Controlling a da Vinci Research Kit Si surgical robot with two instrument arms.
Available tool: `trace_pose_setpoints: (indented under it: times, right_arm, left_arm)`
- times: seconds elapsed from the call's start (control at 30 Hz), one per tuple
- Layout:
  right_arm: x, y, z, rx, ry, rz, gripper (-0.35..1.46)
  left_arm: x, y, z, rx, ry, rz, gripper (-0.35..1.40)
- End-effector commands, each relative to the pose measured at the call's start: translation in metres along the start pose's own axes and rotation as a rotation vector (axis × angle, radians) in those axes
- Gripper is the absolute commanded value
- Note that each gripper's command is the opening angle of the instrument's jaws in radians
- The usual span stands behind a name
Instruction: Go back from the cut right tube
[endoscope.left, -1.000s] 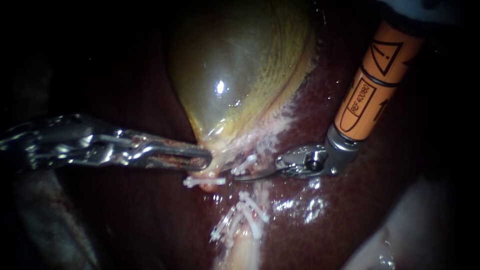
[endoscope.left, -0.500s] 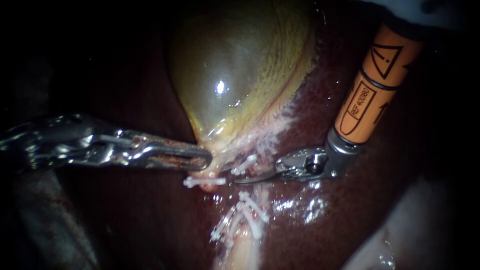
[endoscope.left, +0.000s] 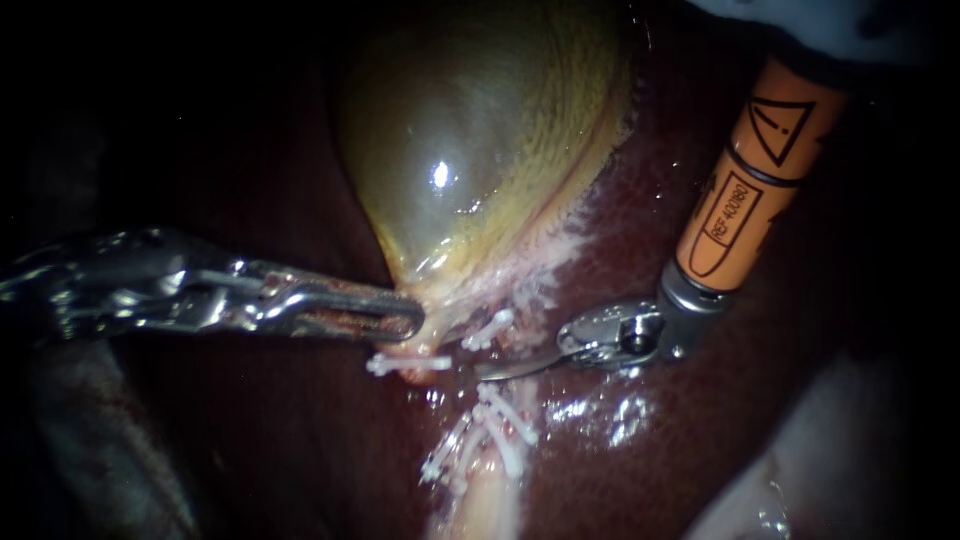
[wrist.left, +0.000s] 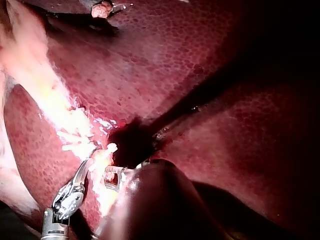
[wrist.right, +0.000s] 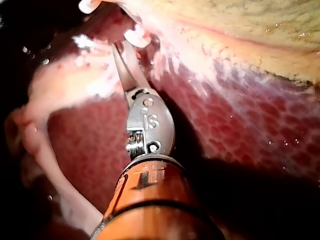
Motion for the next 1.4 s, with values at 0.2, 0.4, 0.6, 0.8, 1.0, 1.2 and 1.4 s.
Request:
trace_pose_setpoints:
  times: [0.2,0.4,0.6,0.8,1.0,1.2,1.4]
  right_arm:
    - [-0.0003,-0.0003,-0.0016,0.007,-0.003,-0.037,0.41]
    - [-0.0006,-0.0006,-0.0032,0.014,-0.007,-0.086,0.47]
    - [-0.0010,-0.0007,-0.0050,0.021,-0.008,-0.126,0.57]
    - [-0.0009,-0.0007,-0.0073,0.021,0.012,-0.180,0.59]
    - [-0.0006,-0.0007,-0.0096,0.018,0.037,-0.225,0.67]
    - [-0.0008,-0.0005,-0.0109,0.021,0.040,-0.245,0.71]
    - [-0.0009,-0.0005,-0.0110,0.021,0.040,-0.257,0.76]
  left_arm:
    - [0.0000,0.0000,0.0000,0.000,0.000,0.000,-0.35]
    - [0.0000,0.0000,0.0000,0.000,0.000,0.000,-0.35]
    - [0.0000,-0.0001,0.0000,0.000,0.000,0.000,-0.35]
    - [0.0000,-0.0002,0.0001,-0.001,0.000,0.000,-0.35]
    - [0.0001,-0.0005,0.0004,0.000,0.000,0.001,-0.35]
    - [-0.0001,-0.0011,0.0014,0.005,0.001,0.002,-0.35]
    - [-0.0004,-0.0020,0.0033,0.015,0.001,-0.002,-0.35]
